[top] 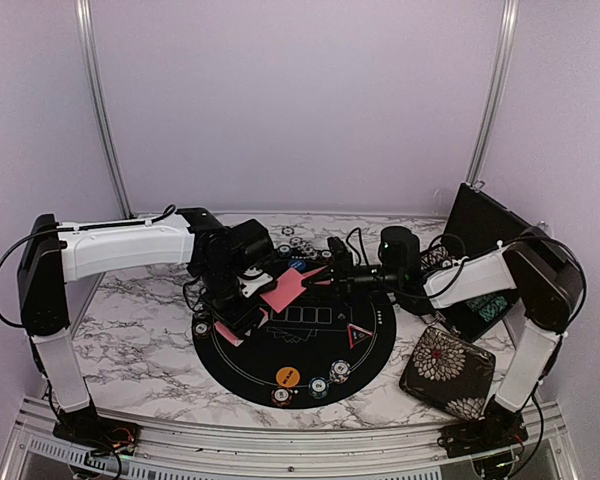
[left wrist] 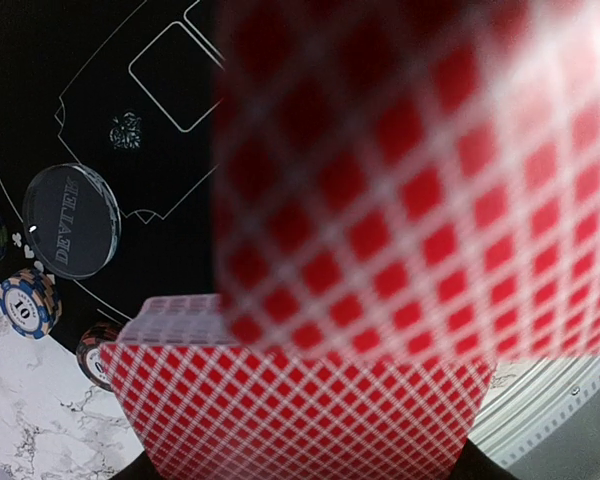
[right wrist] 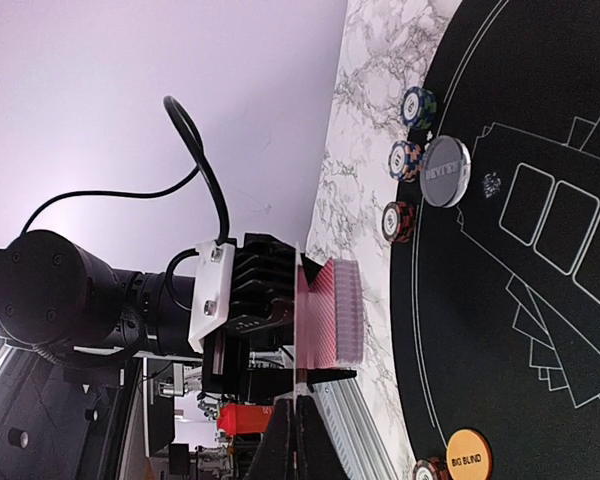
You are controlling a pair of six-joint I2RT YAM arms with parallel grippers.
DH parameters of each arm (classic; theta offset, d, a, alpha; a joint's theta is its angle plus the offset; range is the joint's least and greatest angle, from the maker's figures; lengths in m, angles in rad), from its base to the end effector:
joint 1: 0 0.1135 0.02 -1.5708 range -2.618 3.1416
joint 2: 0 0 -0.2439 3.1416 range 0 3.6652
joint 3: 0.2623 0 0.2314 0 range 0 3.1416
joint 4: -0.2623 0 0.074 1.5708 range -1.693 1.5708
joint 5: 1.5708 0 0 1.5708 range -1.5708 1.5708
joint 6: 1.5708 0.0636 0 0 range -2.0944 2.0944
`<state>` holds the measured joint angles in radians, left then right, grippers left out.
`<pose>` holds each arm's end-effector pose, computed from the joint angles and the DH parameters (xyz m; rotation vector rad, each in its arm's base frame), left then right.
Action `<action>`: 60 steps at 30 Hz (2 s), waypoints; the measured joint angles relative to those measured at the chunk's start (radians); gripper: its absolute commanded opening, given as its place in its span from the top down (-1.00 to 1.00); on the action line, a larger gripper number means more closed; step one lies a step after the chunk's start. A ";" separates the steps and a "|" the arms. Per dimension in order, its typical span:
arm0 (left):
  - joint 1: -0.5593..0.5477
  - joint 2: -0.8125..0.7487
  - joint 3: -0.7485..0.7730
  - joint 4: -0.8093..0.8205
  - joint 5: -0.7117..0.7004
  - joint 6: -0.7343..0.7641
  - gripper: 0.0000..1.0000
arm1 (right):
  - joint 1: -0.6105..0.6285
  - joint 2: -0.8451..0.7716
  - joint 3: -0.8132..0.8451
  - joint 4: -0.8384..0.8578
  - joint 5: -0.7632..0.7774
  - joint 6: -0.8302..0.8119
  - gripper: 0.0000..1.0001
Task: Distribute texas hold em gaming equipment
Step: Pick up the poker card from the face-down deck piles, then distribute the poker card in the big blind area.
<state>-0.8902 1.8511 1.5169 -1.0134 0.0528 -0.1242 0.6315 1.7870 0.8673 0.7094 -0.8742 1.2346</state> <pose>0.2168 -0.2731 0.1972 1.1156 2.7454 -0.2297 0.2680 0.2565 0.1864 -0.1352 2.2550 1.9614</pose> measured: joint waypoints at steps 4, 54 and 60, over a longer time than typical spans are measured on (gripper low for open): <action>0.001 -0.019 -0.019 0.001 -0.002 -0.005 0.08 | -0.015 -0.018 -0.014 -0.007 0.000 -0.008 1.00; 0.029 -0.048 -0.034 0.006 -0.009 -0.001 0.08 | 0.218 0.220 0.137 -0.412 0.045 -0.391 0.56; 0.029 -0.048 -0.034 0.006 -0.009 0.001 0.08 | 0.219 0.220 0.164 -0.462 0.078 -0.427 0.20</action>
<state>-0.8612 1.8034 1.4834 -1.0069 0.0441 -0.1230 0.8505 2.0068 1.0313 0.2478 -0.7963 0.8078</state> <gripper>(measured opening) 0.670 0.341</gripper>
